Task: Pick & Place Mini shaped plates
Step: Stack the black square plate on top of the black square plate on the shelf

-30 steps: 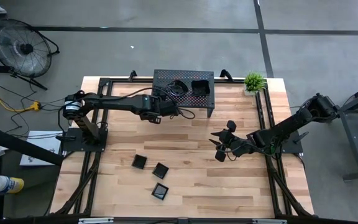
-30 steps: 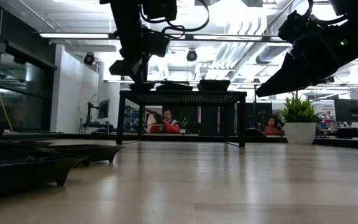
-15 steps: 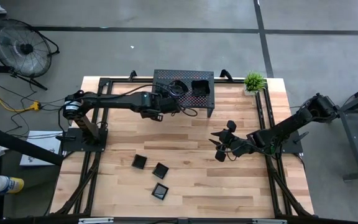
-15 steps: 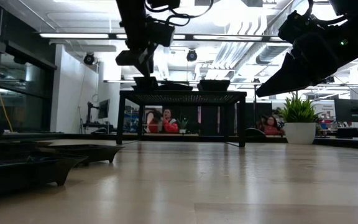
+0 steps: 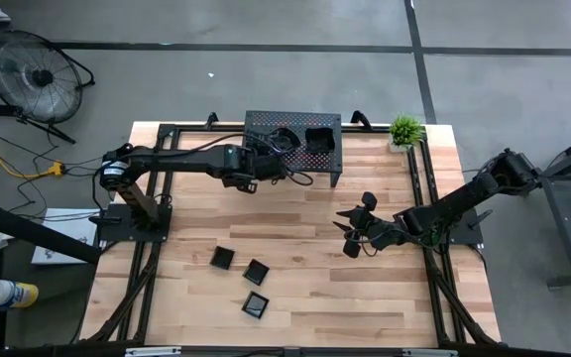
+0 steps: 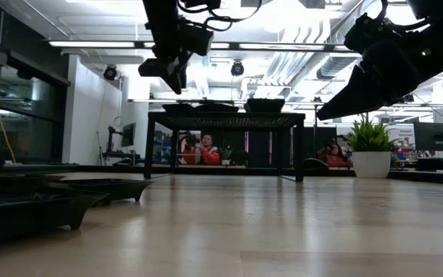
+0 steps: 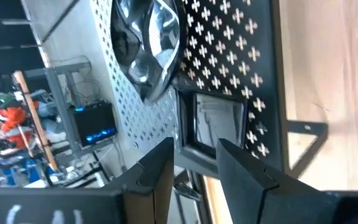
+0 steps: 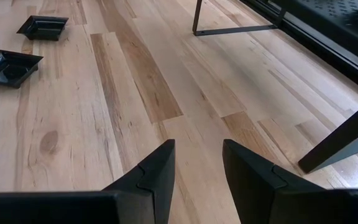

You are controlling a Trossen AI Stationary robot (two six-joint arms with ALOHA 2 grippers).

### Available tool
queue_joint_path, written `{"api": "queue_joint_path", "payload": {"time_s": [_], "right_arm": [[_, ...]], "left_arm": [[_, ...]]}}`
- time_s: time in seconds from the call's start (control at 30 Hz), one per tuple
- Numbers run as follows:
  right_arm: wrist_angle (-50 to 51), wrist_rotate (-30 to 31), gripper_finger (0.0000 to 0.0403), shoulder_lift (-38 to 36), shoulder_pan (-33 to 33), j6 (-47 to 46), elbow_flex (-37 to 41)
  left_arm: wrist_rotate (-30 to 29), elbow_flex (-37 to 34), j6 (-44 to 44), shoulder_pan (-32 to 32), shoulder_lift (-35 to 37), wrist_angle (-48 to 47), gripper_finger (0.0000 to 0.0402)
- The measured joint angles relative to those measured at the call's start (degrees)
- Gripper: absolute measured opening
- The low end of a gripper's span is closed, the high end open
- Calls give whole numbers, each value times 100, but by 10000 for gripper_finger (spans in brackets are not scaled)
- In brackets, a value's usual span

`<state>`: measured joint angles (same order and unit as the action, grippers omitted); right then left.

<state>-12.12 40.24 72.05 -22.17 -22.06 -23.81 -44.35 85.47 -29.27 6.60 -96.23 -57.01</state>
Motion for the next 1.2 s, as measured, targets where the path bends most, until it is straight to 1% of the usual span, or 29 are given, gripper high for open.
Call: {"api": "queue_joint_path", "payload": {"time_s": [0.1, 0.13, 0.23, 0.3, 0.33, 0.4, 0.5, 0.6, 0.67, 0.8, 0.93, 1.03, 1.07, 1.2], "right_arm": [[11, -17, 129, 0, 0, 0, 0], [15, -17, 129, 0, 0, 0, 0], [44, -19, 129, 0, 0, -35, 0], [52, -17, 129, 0, 0, -44, 0], [58, -17, 129, 0, 0, -44, 0], [72, -17, 129, 0, 0, -45, 0], [72, -17, 129, 0, 0, -63, 0], [70, -17, 129, 0, 0, -66, 0], [70, -17, 129, 0, 0, -66, 0], [70, -16, 129, 0, 0, -66, 0], [70, -16, 129, 0, 0, -59, -1], [70, -8, 129, 0, 0, -53, 0], [71, 10, 129, 0, 0, -52, 0], [73, 19, 129, 0, 0, -48, 0]], "left_arm": [[19, 7, 332, -88, 108, -53, 111], [120, 6, 411, -125, 148, -111, 106], [715, 4, 453, -280, 200, -148, 76], [1212, 2, 453, -368, 209, -302, 43], [1383, 2, 453, -411, 213, -357, 25], [1572, 2, 490, -446, 217, -516, 8], [1573, 2, 531, -437, 217, -531, 8], [1604, 1, 321, -330, 217, -482, 2], [1868, 1, 170, -209, 217, -438, 1], [2594, 0, -269, 142, 217, -461, 1], [2786, 0, -404, 415, 217, -453, 1], [3428, 0, -660, 666, 213, -457, 0], [3544, 0, -736, 731, 182, -410, 0], [3465, -9, -786, 896, 143, -339, 0]]}}
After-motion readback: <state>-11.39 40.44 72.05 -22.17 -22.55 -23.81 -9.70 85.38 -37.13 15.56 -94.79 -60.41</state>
